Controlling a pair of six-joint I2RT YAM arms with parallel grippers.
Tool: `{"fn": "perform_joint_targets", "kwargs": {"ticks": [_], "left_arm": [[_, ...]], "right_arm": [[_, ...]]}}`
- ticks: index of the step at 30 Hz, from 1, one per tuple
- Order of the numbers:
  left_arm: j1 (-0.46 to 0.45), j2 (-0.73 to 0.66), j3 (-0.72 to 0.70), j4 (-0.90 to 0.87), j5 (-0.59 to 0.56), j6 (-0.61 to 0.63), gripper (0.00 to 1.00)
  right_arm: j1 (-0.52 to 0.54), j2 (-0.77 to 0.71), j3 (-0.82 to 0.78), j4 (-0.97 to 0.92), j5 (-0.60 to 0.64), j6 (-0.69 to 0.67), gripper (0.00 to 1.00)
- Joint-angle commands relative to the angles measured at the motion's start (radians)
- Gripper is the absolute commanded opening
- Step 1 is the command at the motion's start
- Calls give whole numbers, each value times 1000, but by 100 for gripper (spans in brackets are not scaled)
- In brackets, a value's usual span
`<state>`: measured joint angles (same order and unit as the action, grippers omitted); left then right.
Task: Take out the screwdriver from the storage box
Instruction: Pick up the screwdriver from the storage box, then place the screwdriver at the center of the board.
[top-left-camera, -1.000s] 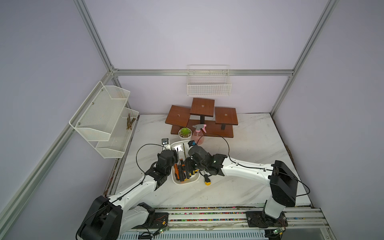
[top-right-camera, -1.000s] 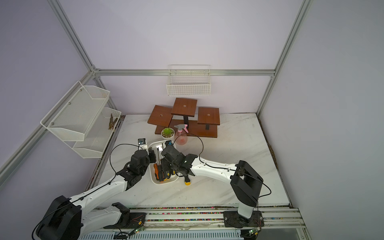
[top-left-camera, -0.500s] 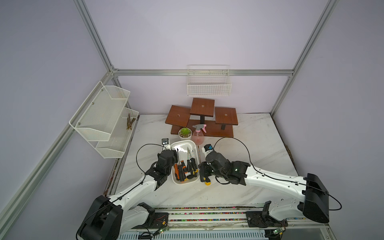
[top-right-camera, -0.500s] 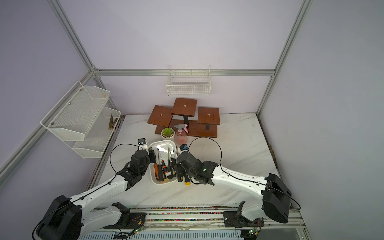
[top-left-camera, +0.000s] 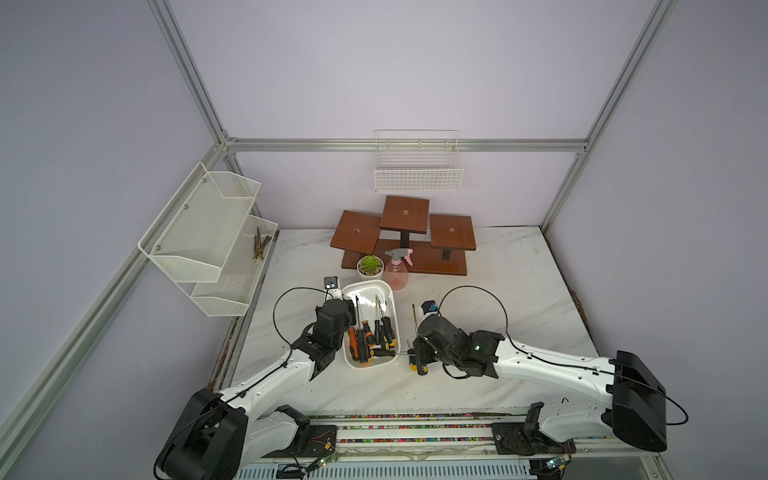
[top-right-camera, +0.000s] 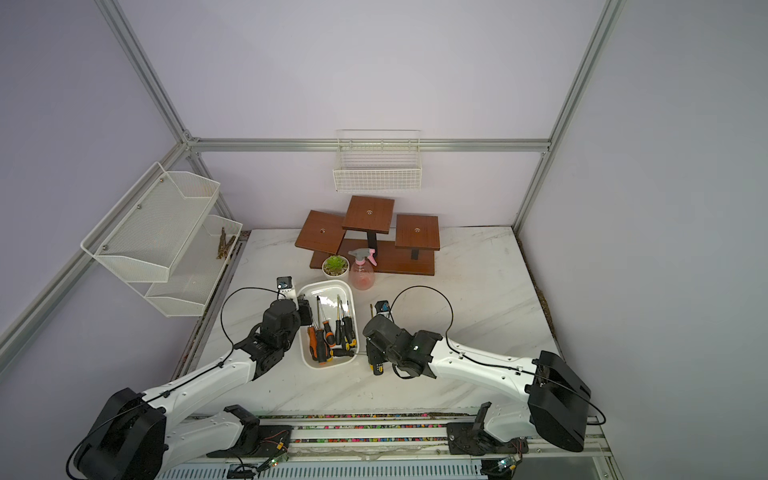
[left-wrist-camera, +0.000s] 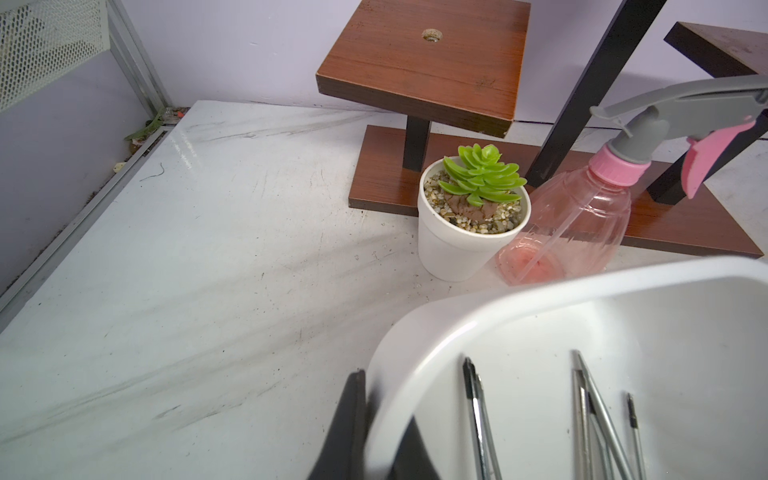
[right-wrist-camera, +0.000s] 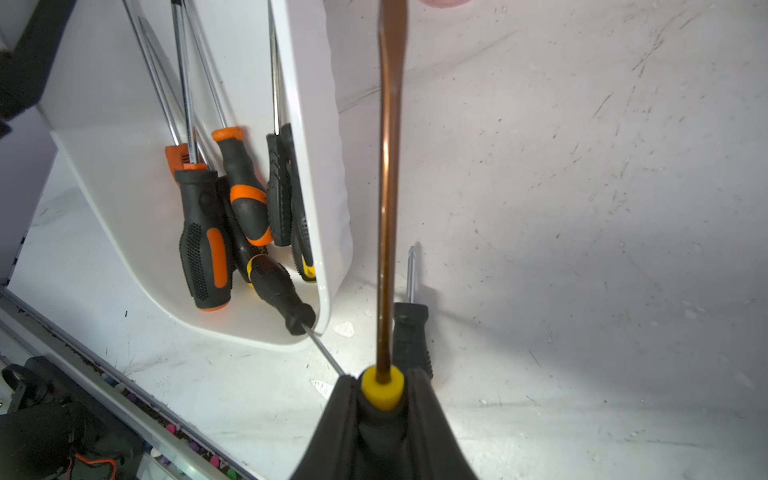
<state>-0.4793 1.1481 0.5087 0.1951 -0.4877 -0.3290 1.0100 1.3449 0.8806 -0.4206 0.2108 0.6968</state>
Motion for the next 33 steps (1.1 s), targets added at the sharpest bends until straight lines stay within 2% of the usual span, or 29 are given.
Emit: {"fn": "perform_joint_targets", "kwargs": {"ticks": [1,7,13,33], "left_arm": [[-4,5,36,54,-12,9,0],[-4,6,39,52,-11,10,0],[-4,4,37,52,-12,9,0],[-4,4,36,53,-20,7,0]], "right_arm": [[-10,-60,-18,-5,25,13,0],[-18,-150,-69,-2,48,14,0],[-62,-153,-108,-27,25,4,0],[-117,153,-84,85,-182,-46,0]]}}
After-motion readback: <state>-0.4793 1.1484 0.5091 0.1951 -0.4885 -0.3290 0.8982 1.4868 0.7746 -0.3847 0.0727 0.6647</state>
